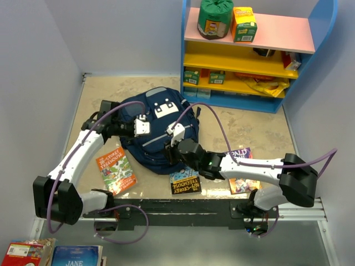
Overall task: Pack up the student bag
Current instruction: Zip the student bag at the center of the board.
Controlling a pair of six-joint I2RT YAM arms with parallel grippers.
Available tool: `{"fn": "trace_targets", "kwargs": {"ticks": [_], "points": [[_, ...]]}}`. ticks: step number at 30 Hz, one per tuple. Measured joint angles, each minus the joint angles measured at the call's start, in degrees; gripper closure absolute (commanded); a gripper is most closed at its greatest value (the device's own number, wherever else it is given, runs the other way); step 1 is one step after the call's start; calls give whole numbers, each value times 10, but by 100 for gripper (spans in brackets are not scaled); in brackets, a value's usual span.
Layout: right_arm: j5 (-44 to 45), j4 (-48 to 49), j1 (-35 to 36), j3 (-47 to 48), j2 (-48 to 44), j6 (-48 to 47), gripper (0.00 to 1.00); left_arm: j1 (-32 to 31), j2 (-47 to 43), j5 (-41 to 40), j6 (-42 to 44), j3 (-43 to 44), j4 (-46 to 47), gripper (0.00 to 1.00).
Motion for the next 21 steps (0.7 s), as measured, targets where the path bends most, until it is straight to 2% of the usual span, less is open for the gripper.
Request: {"fn": "trace_targets", "kwargs": {"ticks": [1,3,8,17,20,21], "points": [[3,0,1,0,0,1,70,-2,5,0,5,7,-5,33],[9,0,1,-3,-2,2,70,-7,16,0,15,12,-20,21],[37,-9,3,-35,-48,10,67,-45,29,-10,10,-3,-31,15],[77,-28,2,-84,-161,36,71,-110,36,-72,-43,-46,38,17],[80,-31,2,-90,-167,43,74,-125,45,-112,-75,-55,80,26],[80,-33,2,-93,-169,45,74,-129,49,-124,-87,-55,89,38]]}}
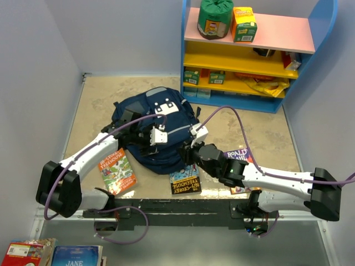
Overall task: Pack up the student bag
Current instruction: Zip the student bag at the center of the board.
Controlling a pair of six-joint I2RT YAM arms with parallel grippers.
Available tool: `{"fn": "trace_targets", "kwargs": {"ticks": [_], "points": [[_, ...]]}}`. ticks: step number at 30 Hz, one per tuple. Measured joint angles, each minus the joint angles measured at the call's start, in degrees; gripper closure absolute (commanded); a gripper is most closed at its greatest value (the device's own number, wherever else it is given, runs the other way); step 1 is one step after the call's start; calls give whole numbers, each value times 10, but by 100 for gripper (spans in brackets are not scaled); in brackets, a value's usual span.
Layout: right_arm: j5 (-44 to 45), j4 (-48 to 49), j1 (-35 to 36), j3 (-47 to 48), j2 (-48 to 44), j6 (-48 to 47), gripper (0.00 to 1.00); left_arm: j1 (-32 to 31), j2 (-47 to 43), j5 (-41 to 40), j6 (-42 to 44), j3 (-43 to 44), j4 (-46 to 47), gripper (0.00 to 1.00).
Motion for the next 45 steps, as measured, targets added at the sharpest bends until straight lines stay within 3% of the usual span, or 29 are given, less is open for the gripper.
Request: {"fn": "trace_targets", "kwargs": {"ticks": [2,3,5,11,18,22,33,37,45], "points": [[0,-2,0,-5,-2,4,73,-5,3,-18,-25,-2,8,54],[0,-2,0,-8,-2,5,73,-8,4,-26,-35,-4,11,78],[-1,-2,0,-11,-4,6,73,-16,4,-45,-54,-8,14,100],[-3,-2,0,-13,-5,1,73,-28,5,-83,-119,6,9,100],[-7,-1,1,-5,-4,-28,74,-28,11,-97,-213,136,-68,100],[-10,12,14,1,-3,-49,66,-28,11,-97,-257,180,-75,100],[26,13,96,82,68,-145,49,-59,25,-106,-319,181,-71,100],[39,-8,99,96,79,-86,48,-86,32,-118,-342,167,-48,100],[61,-104,99,96,81,118,49,-122,74,-130,-399,156,-3,100]]}}
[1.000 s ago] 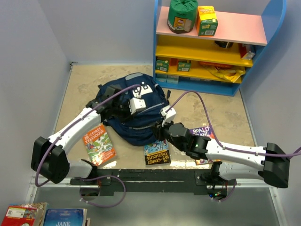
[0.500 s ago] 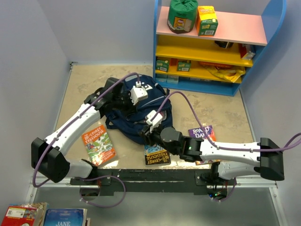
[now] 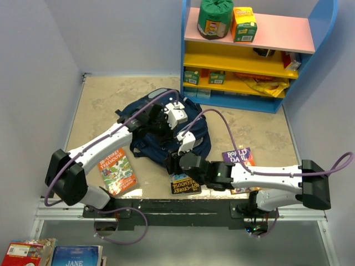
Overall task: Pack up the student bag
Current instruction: Zip the student bag at the center of the board.
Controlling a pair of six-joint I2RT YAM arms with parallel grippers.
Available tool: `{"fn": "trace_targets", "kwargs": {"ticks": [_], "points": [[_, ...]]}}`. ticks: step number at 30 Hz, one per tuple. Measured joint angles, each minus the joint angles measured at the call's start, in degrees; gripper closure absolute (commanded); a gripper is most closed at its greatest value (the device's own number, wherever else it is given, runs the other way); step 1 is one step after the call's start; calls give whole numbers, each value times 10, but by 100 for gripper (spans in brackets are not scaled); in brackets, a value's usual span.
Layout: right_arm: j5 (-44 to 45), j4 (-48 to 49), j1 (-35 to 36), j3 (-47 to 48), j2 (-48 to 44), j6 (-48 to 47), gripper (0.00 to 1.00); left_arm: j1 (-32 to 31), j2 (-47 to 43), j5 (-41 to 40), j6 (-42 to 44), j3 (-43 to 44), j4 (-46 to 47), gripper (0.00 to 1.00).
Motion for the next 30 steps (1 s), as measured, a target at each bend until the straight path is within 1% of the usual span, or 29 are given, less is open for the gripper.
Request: {"fn": "trace_targets", "kwargs": {"ticks": [6,10,15,20,30], "points": [[58,-91,0,2,20,115,49,-22,27,-3,-29,10,14,100],[82,-120,0,6,26,159,49,-34,34,-8,-38,25,20,100],[106,-155,0,48,59,214,47,-45,54,-7,-47,48,21,100],[122,-167,-5,68,75,244,47,-50,57,-8,-47,49,23,100],[133,-194,-37,54,64,270,49,-51,57,-11,-48,49,24,100]]}}
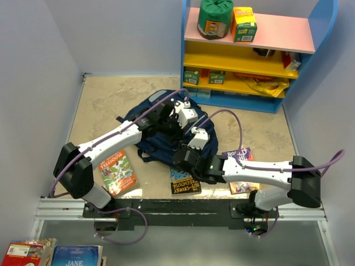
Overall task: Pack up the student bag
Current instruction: Zip the student bag at the center of the board.
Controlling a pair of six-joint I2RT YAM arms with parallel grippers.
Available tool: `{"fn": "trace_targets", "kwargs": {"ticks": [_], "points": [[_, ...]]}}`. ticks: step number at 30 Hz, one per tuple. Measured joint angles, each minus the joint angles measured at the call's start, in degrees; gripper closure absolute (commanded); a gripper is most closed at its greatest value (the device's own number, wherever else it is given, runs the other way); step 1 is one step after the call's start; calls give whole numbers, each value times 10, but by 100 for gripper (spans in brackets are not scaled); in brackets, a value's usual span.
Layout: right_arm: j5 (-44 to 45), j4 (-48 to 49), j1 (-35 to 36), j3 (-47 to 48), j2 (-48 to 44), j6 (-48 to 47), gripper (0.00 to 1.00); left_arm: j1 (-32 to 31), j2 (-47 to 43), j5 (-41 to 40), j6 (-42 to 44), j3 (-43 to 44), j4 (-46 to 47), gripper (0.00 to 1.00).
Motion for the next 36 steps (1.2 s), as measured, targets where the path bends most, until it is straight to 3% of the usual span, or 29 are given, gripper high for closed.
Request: {"fn": "trace_targets", "kwargs": {"ticks": [8,19,22,28,33,35,36], "points": [[-20,4,-27,-12,-1,3,51,-1,0,0,1,0,0,100],[-31,18,-30,-9,56,-3,61,-8,0,-6,4,0,-4,100],[-31,17,-30,-9,57,-3,71,-9,0,-6,4,0,-4,100],[-33,16,-31,-19,26,-8,99,-9,-2,-7,11,0,0,100],[-40,32,-34,-45,-27,-30,100,-10,-21,-7,23,-19,24,100],[-50,43,-35,-54,-37,-41,100,-11,-32,-9,26,-26,28,91],[-55,49,-35,-58,-40,-47,100,-11,-35,-9,30,-27,26,77]]}}
